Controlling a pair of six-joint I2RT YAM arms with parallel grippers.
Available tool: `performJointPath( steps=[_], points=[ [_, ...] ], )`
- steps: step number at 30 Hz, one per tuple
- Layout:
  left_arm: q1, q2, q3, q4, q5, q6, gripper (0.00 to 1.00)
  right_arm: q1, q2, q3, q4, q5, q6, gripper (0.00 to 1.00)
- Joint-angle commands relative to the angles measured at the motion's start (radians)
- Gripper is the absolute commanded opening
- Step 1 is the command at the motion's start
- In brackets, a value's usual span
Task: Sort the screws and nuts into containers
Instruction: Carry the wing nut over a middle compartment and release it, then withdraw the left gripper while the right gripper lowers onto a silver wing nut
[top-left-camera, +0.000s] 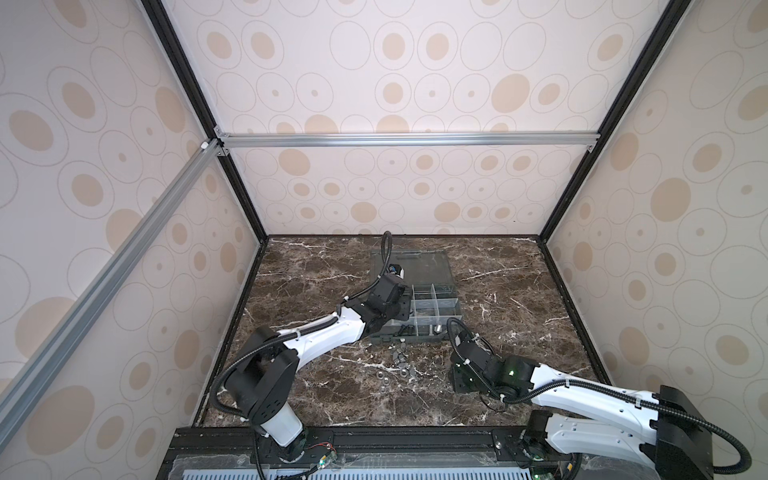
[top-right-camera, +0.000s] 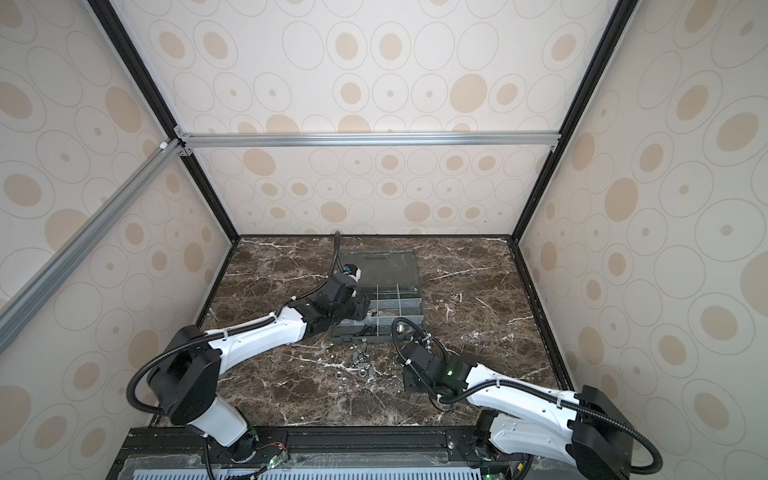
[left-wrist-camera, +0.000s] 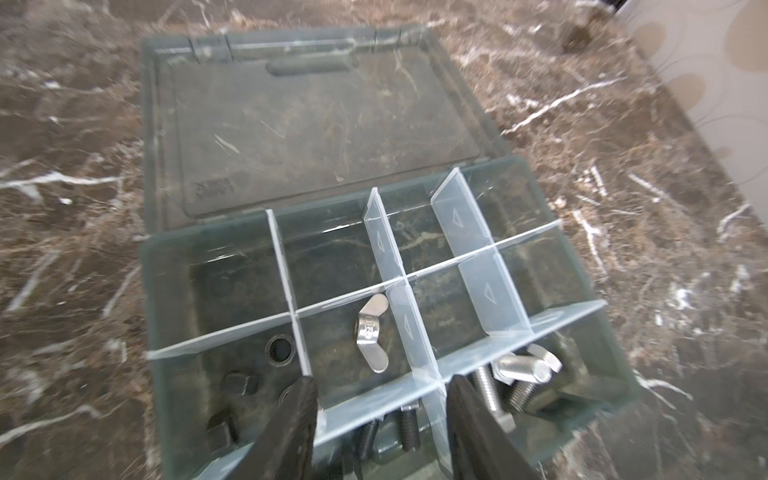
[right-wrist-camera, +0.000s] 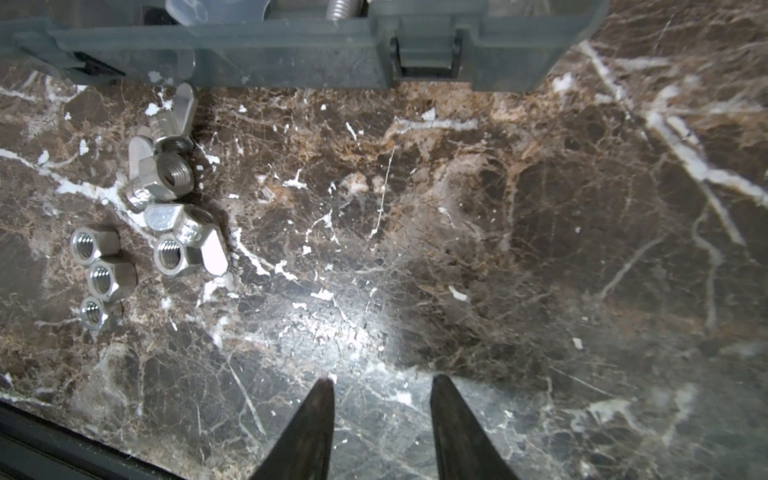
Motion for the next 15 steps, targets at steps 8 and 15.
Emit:
performJointPath(
  steps=[8,15],
  points=[
    [0.008,-0.390,-0.337,0.032,-0.004,-0.126,0.53,0.006,0.042,0.002,0.012,0.004,-0.030,0.42],
    [0.007,-0.547,-0.496,0.059,0.001,-0.217,0.53,0.005,0.118,0.043,0.028,-0.019,-0.067,0.42]
  ],
)
